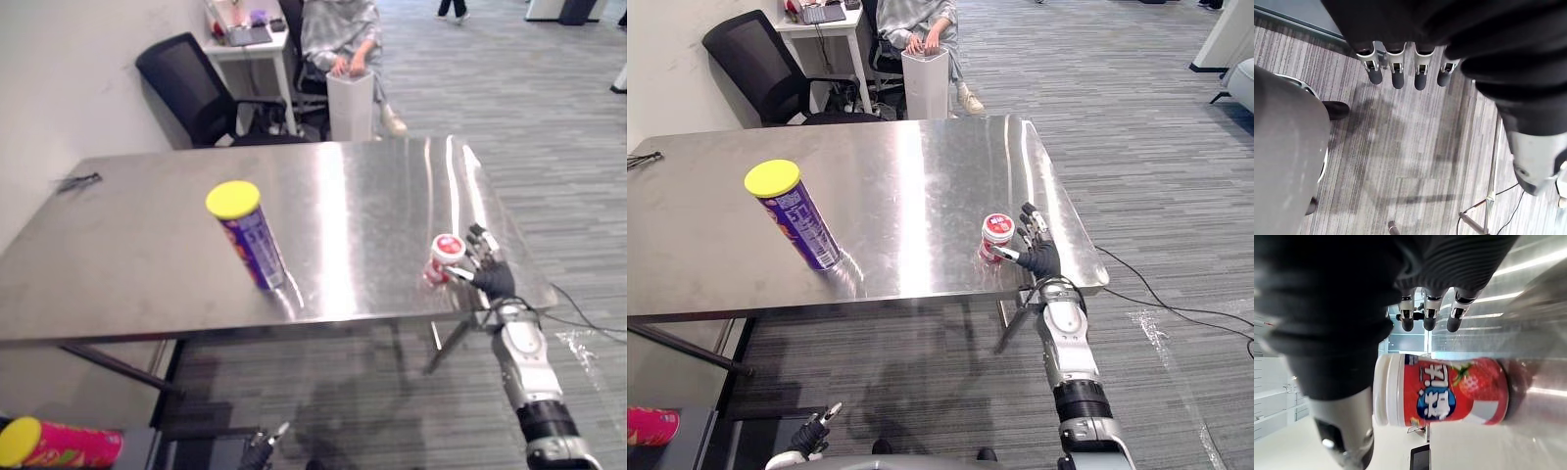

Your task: Put the gum and the chips on the shelf.

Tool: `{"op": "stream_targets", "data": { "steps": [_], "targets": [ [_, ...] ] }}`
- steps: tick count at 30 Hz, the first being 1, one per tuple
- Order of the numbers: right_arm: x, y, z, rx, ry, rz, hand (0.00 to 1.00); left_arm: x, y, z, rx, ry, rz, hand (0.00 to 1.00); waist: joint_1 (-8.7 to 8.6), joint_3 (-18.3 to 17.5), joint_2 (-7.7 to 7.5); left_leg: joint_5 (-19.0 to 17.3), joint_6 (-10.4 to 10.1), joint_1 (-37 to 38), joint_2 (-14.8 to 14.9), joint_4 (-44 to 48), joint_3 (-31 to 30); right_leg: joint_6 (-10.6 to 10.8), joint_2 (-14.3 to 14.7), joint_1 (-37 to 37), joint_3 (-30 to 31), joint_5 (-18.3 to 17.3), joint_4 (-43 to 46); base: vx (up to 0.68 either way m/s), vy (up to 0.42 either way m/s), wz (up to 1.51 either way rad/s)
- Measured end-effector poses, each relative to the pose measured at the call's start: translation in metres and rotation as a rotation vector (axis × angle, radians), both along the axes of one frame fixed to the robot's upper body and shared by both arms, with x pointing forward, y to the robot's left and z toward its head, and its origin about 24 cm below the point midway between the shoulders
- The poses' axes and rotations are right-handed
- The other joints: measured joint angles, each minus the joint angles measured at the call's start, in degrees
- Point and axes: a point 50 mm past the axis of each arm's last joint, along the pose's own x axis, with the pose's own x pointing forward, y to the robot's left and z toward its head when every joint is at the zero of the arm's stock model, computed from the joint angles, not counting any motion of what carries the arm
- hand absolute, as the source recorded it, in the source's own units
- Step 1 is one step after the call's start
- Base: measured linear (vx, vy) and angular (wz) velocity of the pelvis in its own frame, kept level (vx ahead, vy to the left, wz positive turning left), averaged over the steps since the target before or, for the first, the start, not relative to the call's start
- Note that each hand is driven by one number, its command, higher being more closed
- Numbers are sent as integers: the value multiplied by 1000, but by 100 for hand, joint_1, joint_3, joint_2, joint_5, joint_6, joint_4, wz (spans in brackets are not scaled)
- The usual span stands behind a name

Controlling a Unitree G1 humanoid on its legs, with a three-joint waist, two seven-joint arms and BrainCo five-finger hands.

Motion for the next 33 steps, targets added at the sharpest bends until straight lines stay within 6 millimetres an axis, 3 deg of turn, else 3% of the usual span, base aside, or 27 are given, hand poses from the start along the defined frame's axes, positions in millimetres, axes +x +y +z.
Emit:
{"op": "stream_targets", "data": {
  "steps": [9, 10, 17, 33],
  "targets": [
    [3, 17, -3, -8, 18, 76, 0, 6, -1, 1, 10, -10, -35, 0, 13, 116, -10, 0, -1, 0, 0, 0, -27, 0, -3, 19, -34, 0, -4, -3, -4, 1],
    [4, 18, -2, -8, 15, 78, 100, 7, -1, 1, 10, -11, -38, 0, 16, 131, -9, 0, -1, 0, 0, 0, -28, 0, -3, 19, -34, 0, -4, 0, 0, 0],
    [11, 21, 8, -15, -18, 69, 100, 8, -2, 1, 9, -11, -39, 0, 32, 170, -8, 0, -2, -4, 1, 0, -35, 1, -1, 42, -65, 0, -5, 0, 0, 0],
    [13, 34, 8, 22, -25, 46, 100, 12, -1, 3, 26, -24, -35, 0, 56, 206, -46, 1, -3, -4, 4, -2, -34, 1, -1, 43, -66, 0, -5, -6, -4, 0]
  ]
}}
